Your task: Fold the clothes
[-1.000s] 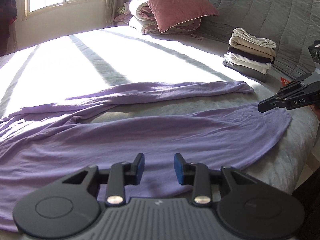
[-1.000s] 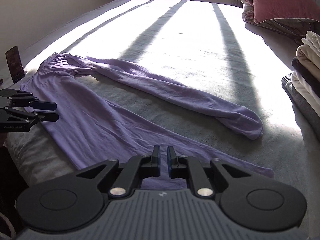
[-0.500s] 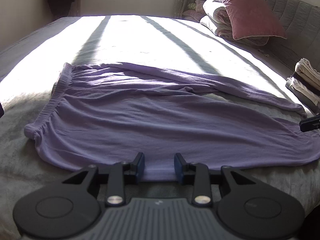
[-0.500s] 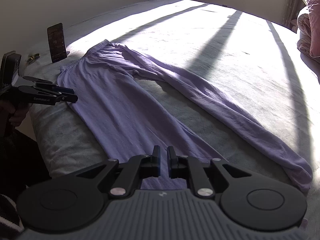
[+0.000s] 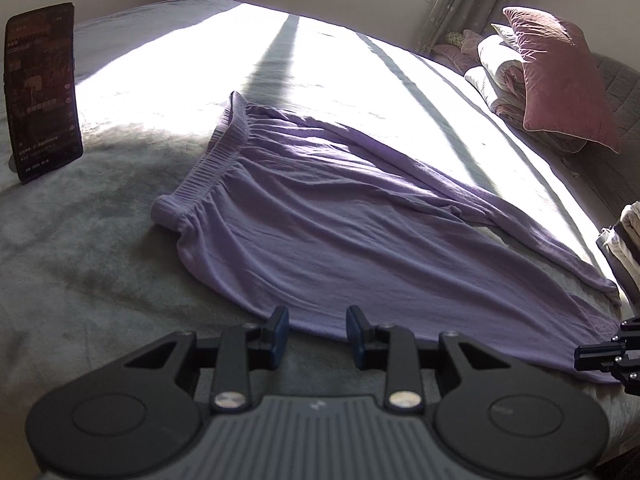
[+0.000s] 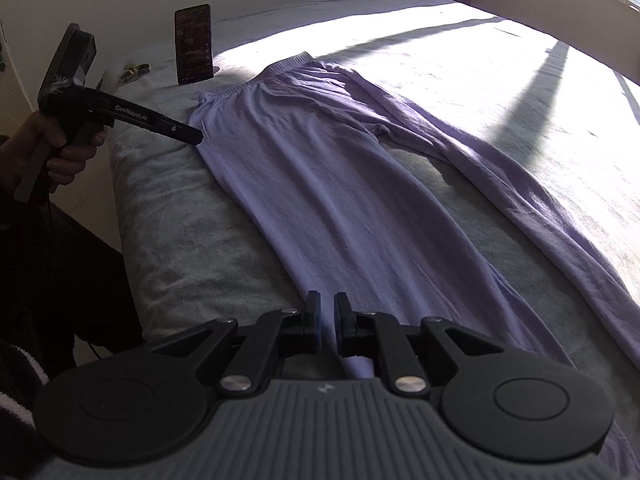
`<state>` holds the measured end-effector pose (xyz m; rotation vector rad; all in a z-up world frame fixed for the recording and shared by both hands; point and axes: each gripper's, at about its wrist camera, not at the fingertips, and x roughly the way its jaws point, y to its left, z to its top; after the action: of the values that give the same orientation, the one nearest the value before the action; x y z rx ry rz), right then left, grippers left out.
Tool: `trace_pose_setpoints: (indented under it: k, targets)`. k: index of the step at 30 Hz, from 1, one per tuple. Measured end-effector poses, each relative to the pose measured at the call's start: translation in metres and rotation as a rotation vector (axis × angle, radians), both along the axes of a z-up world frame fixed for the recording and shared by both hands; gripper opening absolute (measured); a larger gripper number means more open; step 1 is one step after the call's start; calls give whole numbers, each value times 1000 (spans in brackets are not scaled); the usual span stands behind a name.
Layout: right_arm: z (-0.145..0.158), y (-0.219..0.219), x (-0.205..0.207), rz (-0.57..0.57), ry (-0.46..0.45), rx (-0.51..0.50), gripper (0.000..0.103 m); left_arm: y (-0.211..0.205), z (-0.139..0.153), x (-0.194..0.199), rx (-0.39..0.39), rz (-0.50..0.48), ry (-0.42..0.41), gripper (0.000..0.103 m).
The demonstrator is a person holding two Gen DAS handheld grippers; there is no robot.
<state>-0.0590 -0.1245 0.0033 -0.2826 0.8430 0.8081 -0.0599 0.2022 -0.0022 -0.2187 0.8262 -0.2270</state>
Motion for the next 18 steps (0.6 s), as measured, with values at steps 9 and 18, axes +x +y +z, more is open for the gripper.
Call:
trace_pose_setpoints:
  k: [9, 18]
  targets:
    - [-11, 21, -6, 137, -17, -37, 13, -40, -1, -15, 153, -282, -88, 36]
    - [-17, 33, -6, 171, -49, -60, 14, -68, -6, -25, 198, -479, -112, 36]
